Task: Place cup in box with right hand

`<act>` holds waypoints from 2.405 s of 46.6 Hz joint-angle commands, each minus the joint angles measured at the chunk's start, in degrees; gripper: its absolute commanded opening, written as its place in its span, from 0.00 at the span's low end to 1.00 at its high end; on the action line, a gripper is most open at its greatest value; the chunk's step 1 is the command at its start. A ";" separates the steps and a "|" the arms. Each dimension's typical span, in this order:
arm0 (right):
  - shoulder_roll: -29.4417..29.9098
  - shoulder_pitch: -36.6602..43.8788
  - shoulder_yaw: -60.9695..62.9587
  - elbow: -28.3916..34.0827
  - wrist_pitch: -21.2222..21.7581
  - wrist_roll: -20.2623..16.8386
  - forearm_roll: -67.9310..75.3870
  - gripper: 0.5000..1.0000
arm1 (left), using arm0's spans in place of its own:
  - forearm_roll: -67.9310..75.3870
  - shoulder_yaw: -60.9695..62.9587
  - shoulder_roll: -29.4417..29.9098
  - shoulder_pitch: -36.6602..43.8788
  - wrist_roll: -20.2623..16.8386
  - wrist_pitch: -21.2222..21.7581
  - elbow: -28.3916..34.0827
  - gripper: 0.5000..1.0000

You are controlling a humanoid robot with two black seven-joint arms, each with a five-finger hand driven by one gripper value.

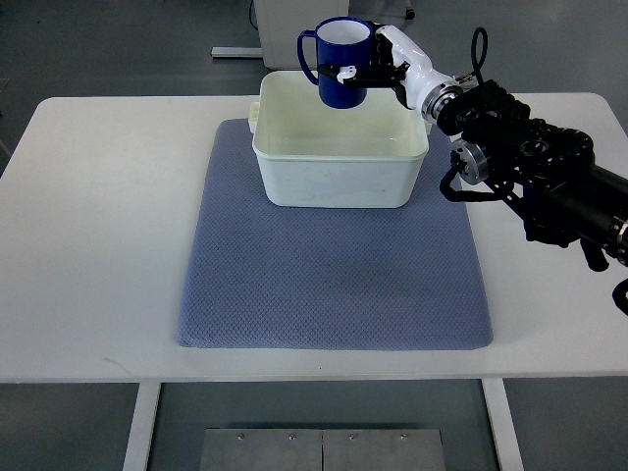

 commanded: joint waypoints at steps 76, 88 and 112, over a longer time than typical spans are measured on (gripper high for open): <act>-0.59 -2.98 0.78 -2.79 2.56 -1.47 -0.08 0.99 | 0.00 0.00 0.00 -0.01 -0.01 0.01 0.00 1.00; -1.21 -2.98 0.69 -2.44 2.56 -1.12 -0.08 1.00 | 0.00 0.00 0.00 -0.01 -0.01 0.01 0.00 1.00; -5.60 -2.28 8.42 -2.35 2.38 -1.56 -0.08 1.00 | 0.00 0.00 0.00 -0.01 -0.01 0.01 0.00 1.00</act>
